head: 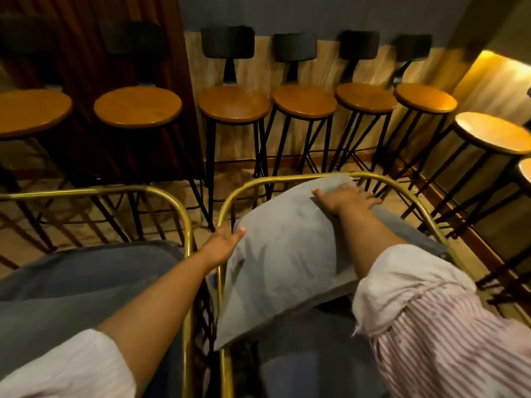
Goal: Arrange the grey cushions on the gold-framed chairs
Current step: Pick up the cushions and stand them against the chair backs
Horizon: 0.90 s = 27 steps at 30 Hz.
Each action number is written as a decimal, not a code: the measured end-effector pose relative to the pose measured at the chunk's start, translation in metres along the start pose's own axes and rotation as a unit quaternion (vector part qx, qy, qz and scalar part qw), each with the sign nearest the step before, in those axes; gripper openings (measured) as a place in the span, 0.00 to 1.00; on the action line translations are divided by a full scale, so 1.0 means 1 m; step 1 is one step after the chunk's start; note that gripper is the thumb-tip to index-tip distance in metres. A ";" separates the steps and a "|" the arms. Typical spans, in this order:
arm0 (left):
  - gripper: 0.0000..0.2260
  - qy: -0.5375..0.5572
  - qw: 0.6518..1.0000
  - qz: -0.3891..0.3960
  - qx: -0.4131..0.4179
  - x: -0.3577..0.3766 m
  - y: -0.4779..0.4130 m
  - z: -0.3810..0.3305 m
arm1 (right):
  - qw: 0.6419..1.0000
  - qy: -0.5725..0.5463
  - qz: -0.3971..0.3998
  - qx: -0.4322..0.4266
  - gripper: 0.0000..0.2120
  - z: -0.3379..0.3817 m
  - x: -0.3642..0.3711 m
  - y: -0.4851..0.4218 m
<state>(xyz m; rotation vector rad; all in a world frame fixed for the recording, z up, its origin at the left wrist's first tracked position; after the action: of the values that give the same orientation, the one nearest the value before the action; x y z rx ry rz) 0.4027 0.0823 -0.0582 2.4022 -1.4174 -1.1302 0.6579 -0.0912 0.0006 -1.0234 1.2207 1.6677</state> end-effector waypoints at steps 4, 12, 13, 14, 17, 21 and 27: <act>0.33 0.061 0.995 -0.011 -0.073 0.015 -0.017 0.019 | 0.998 -0.063 -0.014 0.014 0.50 -0.048 0.013 0.003; 0.39 0.221 0.954 -0.011 -0.203 0.053 -0.022 0.051 | 0.951 -0.288 -0.019 0.113 0.55 -0.142 0.040 0.010; 0.41 0.252 0.947 -0.009 -0.199 0.059 -0.024 0.050 | 0.945 -0.301 -0.018 0.123 0.55 -0.149 0.045 0.013; 0.44 0.274 0.942 -0.019 -0.193 0.062 -0.027 0.050 | 0.942 -0.310 -0.020 0.125 0.54 -0.153 0.049 0.016; 0.55 0.277 0.943 -0.073 -0.171 0.054 -0.031 0.047 | 0.935 -0.334 -0.032 0.118 0.52 -0.158 0.057 0.027; 0.43 0.250 0.950 -0.061 -0.177 0.057 -0.030 0.042 | 0.885 -0.441 -0.009 0.148 0.54 -0.173 0.065 0.020; 0.47 0.247 0.958 -0.048 -0.136 0.051 -0.018 0.020 | 0.828 -0.535 0.011 0.166 0.64 -0.185 0.059 0.008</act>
<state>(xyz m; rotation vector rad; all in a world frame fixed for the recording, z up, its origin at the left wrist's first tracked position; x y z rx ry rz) 0.4163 0.0566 -0.1086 2.3433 -0.9282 -0.6179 0.6568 -0.2637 -0.0895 0.2054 0.6756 1.5608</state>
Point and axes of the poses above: each hand's wrist, its own y-axis away from the middle knuckle, its own x-axis out of the palm, z = x × y, the point moved 10 cm from there along -y, towards the middle knuckle, and after that the axes turned 6 degrees about -y, right-handed, at the moved point
